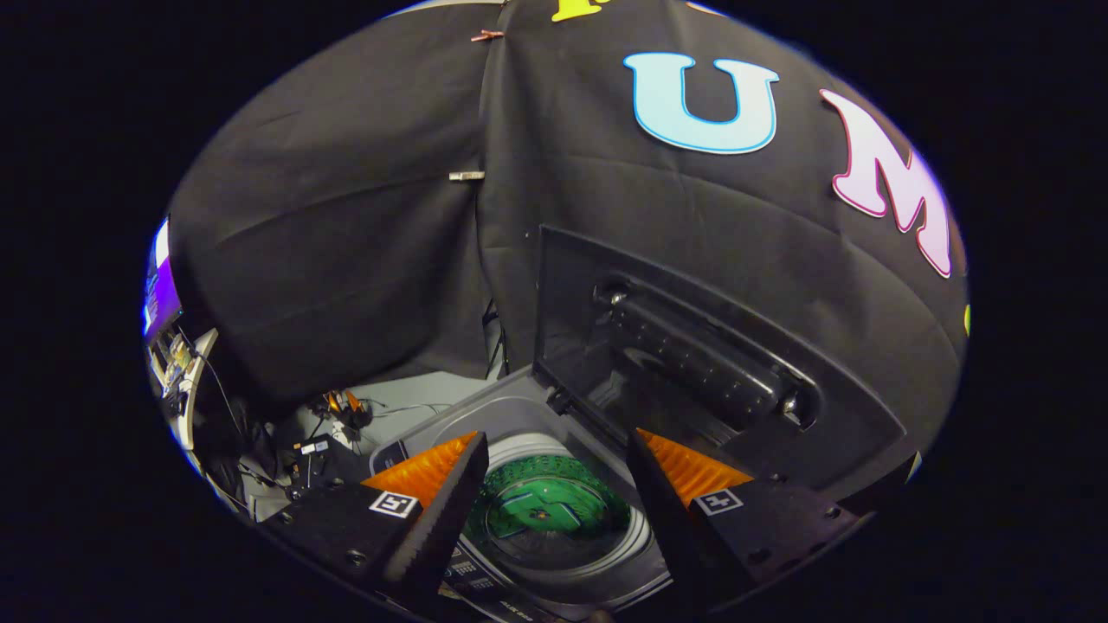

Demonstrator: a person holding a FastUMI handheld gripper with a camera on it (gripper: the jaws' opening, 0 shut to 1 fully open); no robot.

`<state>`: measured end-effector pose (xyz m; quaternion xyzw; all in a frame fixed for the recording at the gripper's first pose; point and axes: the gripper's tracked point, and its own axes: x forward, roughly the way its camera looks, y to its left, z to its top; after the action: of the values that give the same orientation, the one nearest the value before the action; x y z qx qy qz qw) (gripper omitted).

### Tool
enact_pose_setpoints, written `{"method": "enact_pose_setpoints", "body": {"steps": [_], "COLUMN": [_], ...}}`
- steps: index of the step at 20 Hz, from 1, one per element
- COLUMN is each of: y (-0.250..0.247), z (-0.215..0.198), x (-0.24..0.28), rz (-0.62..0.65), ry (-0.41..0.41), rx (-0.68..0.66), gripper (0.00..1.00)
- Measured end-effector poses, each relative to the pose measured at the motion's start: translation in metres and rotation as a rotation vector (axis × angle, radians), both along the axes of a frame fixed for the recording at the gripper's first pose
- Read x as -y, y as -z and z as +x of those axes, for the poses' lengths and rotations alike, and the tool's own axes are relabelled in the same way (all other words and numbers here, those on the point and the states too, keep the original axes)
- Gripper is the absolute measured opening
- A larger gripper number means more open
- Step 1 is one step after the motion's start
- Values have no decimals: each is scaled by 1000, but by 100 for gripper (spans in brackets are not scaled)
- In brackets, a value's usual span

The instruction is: Put the clothes into the washing machine and then close the washing machine lid.

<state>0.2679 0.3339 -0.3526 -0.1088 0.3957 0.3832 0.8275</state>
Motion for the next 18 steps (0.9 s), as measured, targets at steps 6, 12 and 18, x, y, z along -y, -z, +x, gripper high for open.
{"method": "enact_pose_setpoints", "body": {"steps": [6, 12, 18], "y": [-48, -90, -114], "z": [35, 76, 116], "x": [-11, 3, 40], "rz": [164, 243, 243], "ry": [75, 228, 461], "rx": [180, 433, 619], "gripper": [99, 99, 99]}}
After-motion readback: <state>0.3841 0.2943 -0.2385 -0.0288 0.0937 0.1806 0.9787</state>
